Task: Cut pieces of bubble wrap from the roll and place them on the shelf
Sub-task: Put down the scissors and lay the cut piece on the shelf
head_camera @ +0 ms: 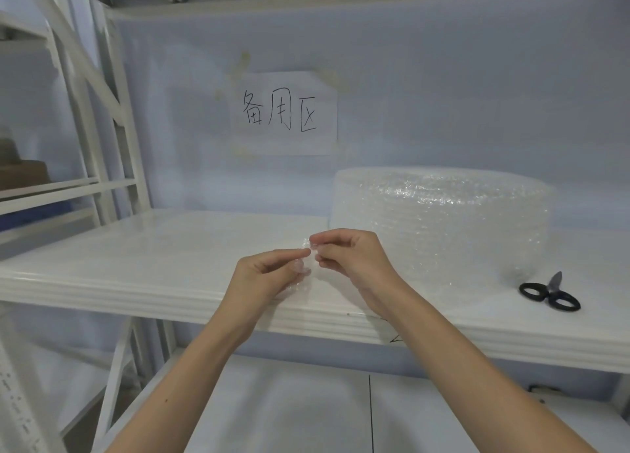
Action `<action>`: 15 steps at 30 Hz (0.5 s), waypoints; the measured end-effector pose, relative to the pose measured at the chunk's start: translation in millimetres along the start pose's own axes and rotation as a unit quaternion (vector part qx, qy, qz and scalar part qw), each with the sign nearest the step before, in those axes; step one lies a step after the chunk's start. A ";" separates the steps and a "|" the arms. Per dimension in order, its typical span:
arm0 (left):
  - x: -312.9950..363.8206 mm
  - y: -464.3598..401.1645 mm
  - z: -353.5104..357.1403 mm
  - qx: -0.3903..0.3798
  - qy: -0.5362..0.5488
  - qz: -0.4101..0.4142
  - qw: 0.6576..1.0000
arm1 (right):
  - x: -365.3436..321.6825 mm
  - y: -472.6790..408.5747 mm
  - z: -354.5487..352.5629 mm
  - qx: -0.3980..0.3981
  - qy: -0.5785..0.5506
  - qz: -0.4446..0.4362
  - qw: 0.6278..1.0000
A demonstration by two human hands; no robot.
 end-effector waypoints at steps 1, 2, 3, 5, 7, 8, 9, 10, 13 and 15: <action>-0.1 0.2 0.2 0.001 0.007 -0.001 1.000 | 0.1 -0.1 0.1 0.002 -0.004 0.001 1.000; -0.1 0.4 0.8 0.001 0.016 -0.003 1.000 | 0.3 -0.4 0.2 0.004 -0.010 0.003 1.000; 0.2 0.8 1.4 0.001 0.022 -0.005 1.000 | 0.4 -0.9 0.4 0.006 -0.017 0.005 1.000; 0.6 1.2 2.5 -0.001 0.025 -0.008 1.000 | 0.8 -2.1 0.7 0.009 -0.025 0.008 1.000; 0.7 1.2 3.0 -0.006 0.018 -0.009 1.000 | 1.3 -3.1 1.4 0.010 -0.027 0.009 1.000; 0.3 0.9 2.4 -0.007 0.014 -0.010 1.000 | 1.5 -3.5 2.0 0.010 -0.026 0.010 1.000; -0.4 0.2 1.6 -0.006 0.012 -0.012 1.000 | 1.7 -4.0 2.5 0.010 -0.022 0.009 1.000; -1.0 -0.2 0.6 -0.005 0.010 -0.015 1.000 | 2.0 -4.4 3.1 0.010 -0.017 0.009 1.000; -0.1 0.3 0.6 -0.005 0.010 -0.014 1.000 | 2.6 -6.7 5.3 0.007 -0.013 0.007 1.000; 0.9 0.5 0.9 -0.008 -0.005 -0.010 1.000 | 3.2 -8.4 7.1 0.008 -0.029 0.005 1.000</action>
Point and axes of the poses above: each hand's wrist, its own y-axis away from the middle knuckle, its own z-axis out of the palm, x = y × z, the point moved 7 cm from there along -y, towards the middle knuckle, and after that the axes turned 14 degrees about y, right-handed, at the moved point
